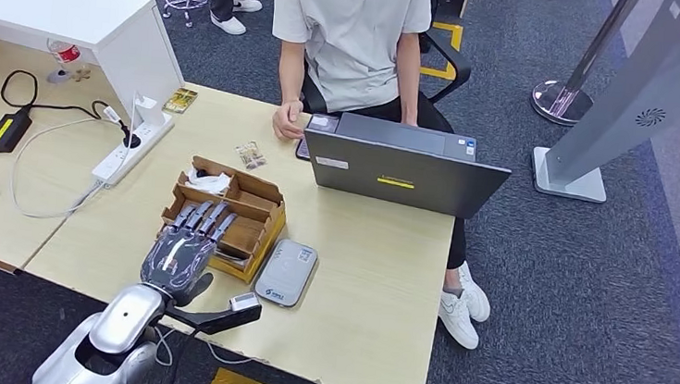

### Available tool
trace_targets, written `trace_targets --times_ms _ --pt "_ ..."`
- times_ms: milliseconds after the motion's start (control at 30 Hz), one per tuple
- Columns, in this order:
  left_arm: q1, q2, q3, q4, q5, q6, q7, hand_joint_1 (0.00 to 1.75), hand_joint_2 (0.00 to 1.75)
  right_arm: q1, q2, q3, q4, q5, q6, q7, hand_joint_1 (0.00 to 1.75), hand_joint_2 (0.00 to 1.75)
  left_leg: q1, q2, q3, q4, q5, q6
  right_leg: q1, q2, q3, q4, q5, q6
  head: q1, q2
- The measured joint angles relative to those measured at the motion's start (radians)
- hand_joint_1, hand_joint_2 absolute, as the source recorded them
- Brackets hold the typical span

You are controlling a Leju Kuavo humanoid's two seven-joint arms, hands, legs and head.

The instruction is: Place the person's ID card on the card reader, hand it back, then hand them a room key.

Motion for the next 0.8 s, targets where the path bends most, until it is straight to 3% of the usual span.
trace_targets --times_ms 767,800 --pt "-0.009 -0.008 0.014 0.025 -0.007 -0.006 0.017 0.05 1.75 0.0 0.0 -0.015 0.0 0.013 0.001 0.008 0.0 0.0 0.0 0.0 0.0 0.0 0.0 0.0 0.0 0.0 0.0 0.0 0.0 0.0 0.0 0.0" --pt "-0.009 -0.009 0.014 0.025 -0.007 -0.006 0.017 0.48 1.75 0.0 0.0 -0.015 0.0 0.013 0.001 0.008 0.0 0.0 0.0 0.0 0.0 0.0 0.0 0.0 0.0 0.0 0.0 0.0 0.0 0.0 0.0 0.0"
